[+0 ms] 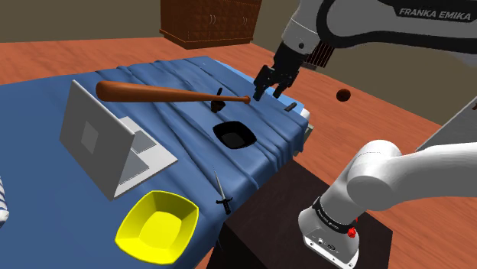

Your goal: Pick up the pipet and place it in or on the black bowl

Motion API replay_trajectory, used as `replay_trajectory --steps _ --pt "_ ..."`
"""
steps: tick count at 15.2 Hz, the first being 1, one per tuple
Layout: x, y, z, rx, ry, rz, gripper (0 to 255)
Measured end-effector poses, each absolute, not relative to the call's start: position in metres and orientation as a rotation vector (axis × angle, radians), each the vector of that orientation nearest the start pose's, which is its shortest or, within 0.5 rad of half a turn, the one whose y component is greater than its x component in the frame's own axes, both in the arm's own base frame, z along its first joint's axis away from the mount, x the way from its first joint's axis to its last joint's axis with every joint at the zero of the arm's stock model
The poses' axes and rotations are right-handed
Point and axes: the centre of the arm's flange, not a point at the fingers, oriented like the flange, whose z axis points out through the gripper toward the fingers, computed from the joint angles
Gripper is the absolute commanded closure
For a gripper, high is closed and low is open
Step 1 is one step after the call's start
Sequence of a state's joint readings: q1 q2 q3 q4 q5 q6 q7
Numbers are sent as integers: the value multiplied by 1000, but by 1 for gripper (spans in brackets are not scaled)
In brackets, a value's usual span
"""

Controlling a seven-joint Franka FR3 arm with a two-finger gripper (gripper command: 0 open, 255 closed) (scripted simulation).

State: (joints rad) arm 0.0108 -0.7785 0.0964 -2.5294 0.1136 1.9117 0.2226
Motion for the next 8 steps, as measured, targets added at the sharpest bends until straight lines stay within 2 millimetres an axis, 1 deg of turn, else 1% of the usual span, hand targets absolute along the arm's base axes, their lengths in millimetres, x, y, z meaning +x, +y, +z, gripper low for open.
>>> replay_trajectory --steps 3,5,8 --pt "337 64 498 -3071 306 -203 0" --pt "340 75 470 -3081 339 -183 0" --pt "348 86 433 -3094 391 -154 0"
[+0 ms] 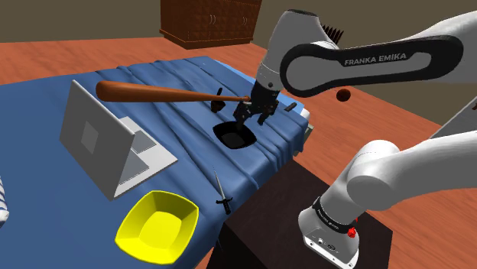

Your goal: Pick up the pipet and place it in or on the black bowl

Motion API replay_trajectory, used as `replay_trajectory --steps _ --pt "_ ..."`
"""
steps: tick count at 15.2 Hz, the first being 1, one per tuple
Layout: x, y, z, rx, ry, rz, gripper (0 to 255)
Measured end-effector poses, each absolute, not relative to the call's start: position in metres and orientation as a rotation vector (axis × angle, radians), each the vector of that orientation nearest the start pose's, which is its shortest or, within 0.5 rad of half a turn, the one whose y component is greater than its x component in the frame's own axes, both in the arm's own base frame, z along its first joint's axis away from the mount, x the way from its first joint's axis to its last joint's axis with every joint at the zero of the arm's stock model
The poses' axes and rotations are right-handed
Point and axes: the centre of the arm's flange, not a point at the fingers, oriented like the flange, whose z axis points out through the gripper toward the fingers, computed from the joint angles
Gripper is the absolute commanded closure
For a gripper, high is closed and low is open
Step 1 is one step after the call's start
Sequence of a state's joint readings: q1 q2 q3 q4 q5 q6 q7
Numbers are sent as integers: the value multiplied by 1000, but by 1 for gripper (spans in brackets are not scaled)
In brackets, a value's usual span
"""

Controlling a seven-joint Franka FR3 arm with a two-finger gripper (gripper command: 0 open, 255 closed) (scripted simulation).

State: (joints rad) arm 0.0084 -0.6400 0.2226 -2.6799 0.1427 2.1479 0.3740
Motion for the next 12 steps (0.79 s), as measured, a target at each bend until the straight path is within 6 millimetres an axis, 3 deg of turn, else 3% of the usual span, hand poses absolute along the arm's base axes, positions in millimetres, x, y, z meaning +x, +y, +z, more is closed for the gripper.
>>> replay_trajectory --steps 12 --pt "372 135 280 -3136 598 -33 0"
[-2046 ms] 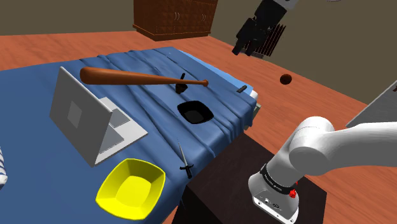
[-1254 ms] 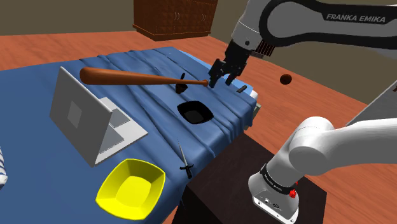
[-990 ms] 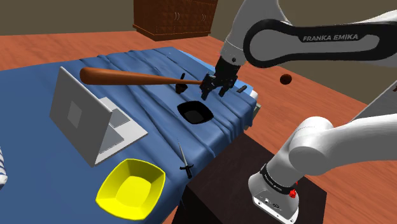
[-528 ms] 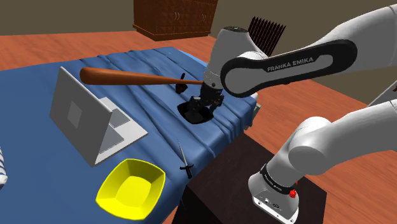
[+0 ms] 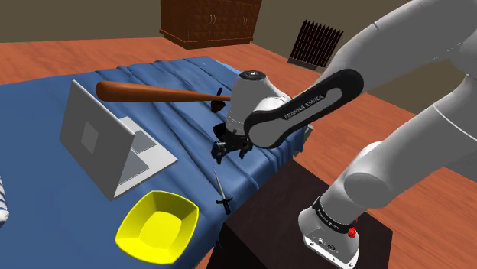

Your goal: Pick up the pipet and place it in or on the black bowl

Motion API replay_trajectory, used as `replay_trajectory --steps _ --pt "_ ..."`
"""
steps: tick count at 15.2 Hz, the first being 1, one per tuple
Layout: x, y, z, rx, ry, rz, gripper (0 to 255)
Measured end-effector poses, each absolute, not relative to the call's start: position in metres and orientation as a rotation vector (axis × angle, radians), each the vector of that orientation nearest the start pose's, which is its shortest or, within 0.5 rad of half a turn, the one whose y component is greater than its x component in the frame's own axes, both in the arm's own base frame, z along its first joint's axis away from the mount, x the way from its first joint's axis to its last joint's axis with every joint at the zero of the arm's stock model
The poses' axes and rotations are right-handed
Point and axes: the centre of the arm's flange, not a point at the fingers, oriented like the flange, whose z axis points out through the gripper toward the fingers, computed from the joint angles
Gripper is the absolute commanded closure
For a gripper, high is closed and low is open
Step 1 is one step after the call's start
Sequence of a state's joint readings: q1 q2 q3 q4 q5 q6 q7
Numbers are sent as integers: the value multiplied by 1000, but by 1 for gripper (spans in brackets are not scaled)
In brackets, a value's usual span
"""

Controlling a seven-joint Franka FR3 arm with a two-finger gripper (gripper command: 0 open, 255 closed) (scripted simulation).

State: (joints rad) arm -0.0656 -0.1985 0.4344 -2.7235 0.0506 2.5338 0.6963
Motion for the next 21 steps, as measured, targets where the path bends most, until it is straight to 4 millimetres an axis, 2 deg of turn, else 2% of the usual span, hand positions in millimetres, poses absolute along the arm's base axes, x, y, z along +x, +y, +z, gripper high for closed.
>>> replay_trajectory --steps 7,10,16,21 --pt "385 154 192 -3148 723 40 0" --pt "383 160 163 -3150 749 57 0" --pt "381 157 131 -3151 753 58 0" --pt "381 157 128 -3151 752 58 0"
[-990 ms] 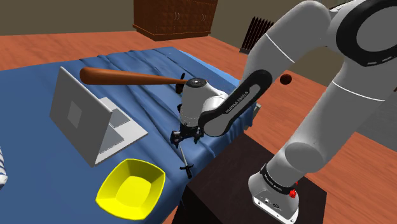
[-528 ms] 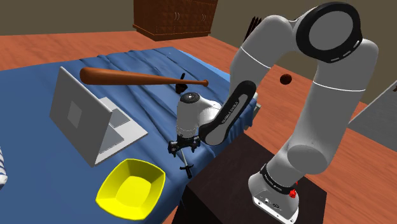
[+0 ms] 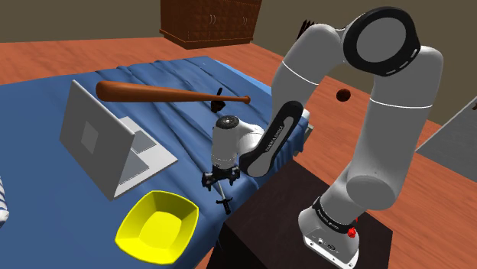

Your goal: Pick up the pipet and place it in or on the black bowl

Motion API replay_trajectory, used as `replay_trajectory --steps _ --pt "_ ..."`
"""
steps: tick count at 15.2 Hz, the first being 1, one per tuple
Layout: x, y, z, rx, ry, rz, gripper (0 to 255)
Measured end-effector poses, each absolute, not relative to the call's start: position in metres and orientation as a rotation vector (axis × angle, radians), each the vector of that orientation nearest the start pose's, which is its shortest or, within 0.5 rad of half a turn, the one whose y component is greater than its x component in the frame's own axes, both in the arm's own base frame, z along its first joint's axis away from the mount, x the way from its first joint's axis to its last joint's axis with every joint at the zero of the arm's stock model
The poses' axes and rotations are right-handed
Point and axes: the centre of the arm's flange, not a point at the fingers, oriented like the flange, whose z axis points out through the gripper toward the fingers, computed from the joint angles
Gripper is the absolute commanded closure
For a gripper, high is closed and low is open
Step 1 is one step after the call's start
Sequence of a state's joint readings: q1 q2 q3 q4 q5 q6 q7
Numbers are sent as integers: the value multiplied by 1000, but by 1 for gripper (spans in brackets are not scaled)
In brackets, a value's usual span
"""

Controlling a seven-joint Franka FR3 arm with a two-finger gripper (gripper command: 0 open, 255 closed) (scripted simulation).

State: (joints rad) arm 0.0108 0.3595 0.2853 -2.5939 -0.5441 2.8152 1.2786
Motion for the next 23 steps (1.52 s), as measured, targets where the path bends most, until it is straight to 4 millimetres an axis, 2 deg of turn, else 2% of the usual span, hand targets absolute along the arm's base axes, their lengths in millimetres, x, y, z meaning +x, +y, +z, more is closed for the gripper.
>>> replay_trajectory --steps 1,2,12,16,23 --pt "381 157 128 -3151 752 58 0" --pt "381 157 128 -3151 752 58 255" --pt "381 157 128 -3151 753 58 255" --pt "381 157 143 -3150 752 57 255" --pt "381 156 181 -3151 752 56 255"
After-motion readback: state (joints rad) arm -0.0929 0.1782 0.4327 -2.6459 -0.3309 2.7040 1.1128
